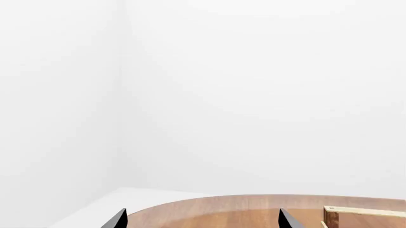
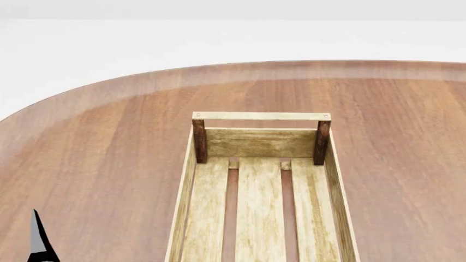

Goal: Pick up the cream cheese and put it in the tray.

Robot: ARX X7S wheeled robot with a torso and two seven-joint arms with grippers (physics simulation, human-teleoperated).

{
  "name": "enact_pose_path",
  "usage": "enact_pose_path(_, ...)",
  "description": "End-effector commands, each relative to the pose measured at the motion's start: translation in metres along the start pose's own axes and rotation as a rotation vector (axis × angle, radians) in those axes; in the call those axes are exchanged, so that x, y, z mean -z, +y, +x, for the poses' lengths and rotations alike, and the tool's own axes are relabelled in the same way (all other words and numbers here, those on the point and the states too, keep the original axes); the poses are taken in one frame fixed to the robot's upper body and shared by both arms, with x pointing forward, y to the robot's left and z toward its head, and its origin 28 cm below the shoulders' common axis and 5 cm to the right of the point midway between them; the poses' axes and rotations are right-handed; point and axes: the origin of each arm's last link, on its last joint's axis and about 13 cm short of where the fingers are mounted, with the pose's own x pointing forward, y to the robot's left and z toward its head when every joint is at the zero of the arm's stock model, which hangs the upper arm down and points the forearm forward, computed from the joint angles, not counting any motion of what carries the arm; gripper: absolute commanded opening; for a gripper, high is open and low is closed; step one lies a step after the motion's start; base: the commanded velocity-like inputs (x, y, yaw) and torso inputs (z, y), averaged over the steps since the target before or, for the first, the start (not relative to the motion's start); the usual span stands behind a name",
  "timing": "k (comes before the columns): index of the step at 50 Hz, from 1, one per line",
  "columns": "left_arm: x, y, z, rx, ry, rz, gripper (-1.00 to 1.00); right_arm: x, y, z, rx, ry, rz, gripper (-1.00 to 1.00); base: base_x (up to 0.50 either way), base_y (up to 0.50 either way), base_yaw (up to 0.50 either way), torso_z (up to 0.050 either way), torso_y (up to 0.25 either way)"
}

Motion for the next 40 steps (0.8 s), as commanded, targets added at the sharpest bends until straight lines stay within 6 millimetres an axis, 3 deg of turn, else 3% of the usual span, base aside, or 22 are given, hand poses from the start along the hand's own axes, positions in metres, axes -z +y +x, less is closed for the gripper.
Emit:
enact_pose_path(1,0.002,0.000,0.000,0.003,0.002,0.003,1.00,-0.022,0.016,0.000,-0.163,-0.114,-0.071,-1.00,0.00,0.00,0.00,0.000,0.000)
enact_pose_path(40,0.002,-0.001,0.000,0.003,0.004,0.001,1.00,-0.078,0.092,0.005,-0.452,-0.399,-0.282,-1.00,0.00,0.00,0.00,0.000,0.000)
